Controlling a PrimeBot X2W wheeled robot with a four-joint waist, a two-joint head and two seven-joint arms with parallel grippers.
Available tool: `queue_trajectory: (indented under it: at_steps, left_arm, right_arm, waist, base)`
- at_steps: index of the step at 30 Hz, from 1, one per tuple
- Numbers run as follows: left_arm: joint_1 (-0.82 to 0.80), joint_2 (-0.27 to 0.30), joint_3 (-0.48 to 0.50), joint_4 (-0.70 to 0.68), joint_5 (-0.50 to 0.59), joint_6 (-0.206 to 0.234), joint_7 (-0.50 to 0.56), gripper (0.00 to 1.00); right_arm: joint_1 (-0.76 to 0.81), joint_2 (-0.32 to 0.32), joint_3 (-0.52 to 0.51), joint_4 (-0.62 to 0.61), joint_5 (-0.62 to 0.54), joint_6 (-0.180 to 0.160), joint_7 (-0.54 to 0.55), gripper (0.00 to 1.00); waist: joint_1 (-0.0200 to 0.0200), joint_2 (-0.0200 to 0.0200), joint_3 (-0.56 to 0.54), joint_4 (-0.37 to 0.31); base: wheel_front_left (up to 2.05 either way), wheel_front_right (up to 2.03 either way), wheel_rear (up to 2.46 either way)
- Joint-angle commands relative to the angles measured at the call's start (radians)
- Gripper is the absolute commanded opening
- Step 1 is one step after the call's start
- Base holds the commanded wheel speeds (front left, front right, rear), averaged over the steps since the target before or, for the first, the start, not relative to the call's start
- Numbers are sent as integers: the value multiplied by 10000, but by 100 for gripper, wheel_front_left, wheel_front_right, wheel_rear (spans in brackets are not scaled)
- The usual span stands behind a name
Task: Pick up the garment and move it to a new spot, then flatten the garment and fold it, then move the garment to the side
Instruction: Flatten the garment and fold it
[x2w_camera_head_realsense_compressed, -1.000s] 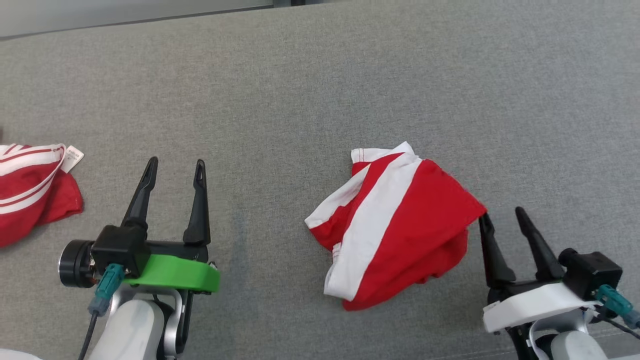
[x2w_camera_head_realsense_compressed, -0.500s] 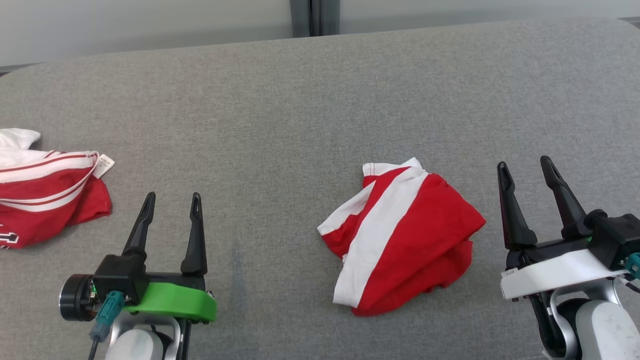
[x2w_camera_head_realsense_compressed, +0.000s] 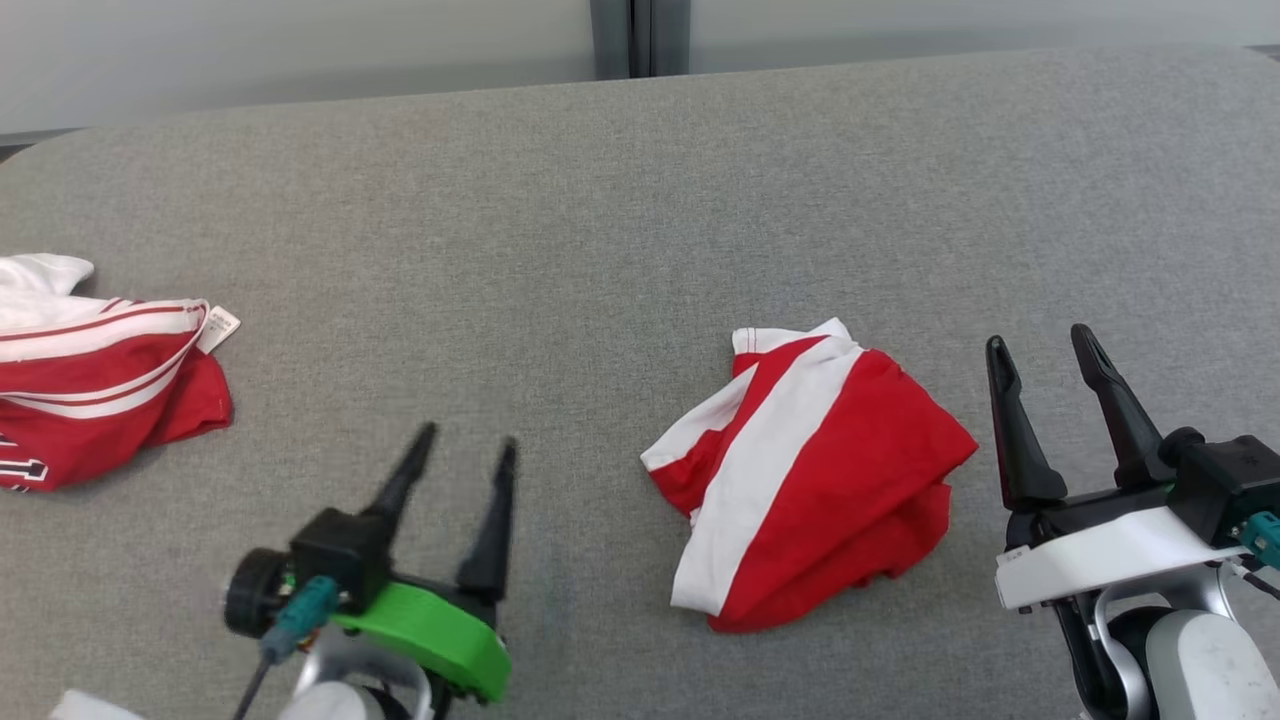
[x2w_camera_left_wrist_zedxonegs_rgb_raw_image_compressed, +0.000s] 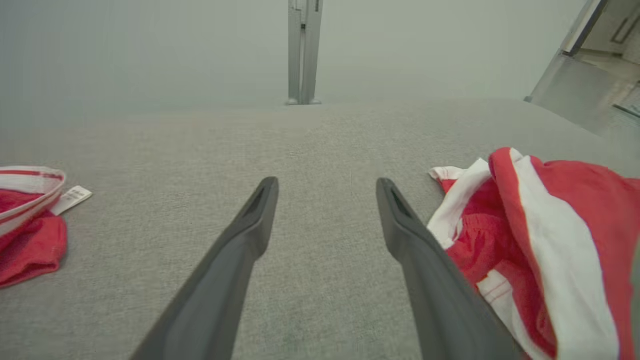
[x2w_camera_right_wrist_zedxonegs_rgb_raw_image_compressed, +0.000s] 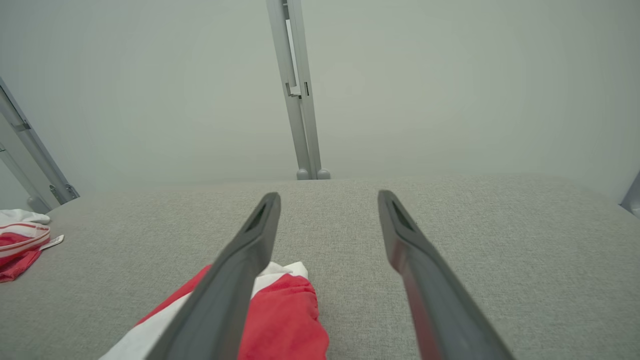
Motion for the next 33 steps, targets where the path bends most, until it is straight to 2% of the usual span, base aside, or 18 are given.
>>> queue_trajectory:
  at_steps: [1,4,6,9,14,15,16,17,22,25,33]
  left_arm:
    - [108,6,-376,-107,-123,-395,397,100]
    - [272,-84,-1301,-263,-484,-1200,1336,100]
    - [324,-108,-1799,-321,-647,-1522,1842,100]
    - [308,-123,-2351,-233,-854,-1776,2305,100]
    - [-36,-197,-2847,65,-1417,-2016,2376,100]
    - [-106,-178,-2918,129,-1516,-2034,2348,95]
    - [-155,-172,-3003,198,-1683,-2062,2298,33]
    - [-196,-158,-3048,254,-1776,-2080,2275,0]
    - [-622,125,-3235,245,-2185,-2117,1838,0]
    - [-857,522,-3022,69,-2095,-2061,1752,0]
    - [-1901,2368,-2121,-1466,-466,-905,2577,0]
  right_arm:
    - [48,2,-22,13,54,3,36,100]
    - [19,18,-31,18,49,5,66,100]
    - [-53,25,-11,22,42,5,49,100]
    - [-177,44,53,52,38,5,48,100]
    - [-261,79,74,115,1,5,36,100]
    - [-277,86,74,126,-3,5,38,100]
    - [-293,90,68,143,-15,5,38,100]
    - [-300,95,54,155,-20,5,36,100]
    - [-298,130,-54,185,-84,3,15,100]
    - [-258,164,-141,192,-89,5,-5,100]
    - [-171,269,-365,356,-90,5,4,100]
  waist:
    - [0,0,78,41]
    - [0,0,210,86]
    - [0,0,298,93]
    - [0,0,446,81]
    - [0,0,616,21]
    - [0,0,625,4]
    - [0,0,632,-14]
    - [0,0,629,-26]
    - [0,0,561,-61]
    - [0,0,516,-32]
    - [0,0,397,94]
  base:
    - [0,0,0]
    - [0,0,0]
    - [0,0,0]
    - [0,0,0]
    - [0,0,0]
    - [0,0,0]
    - [0,0,0]
    - [0,0,0]
    - [0,0,0]
    - [0,0,0]
    - [0,0,0]
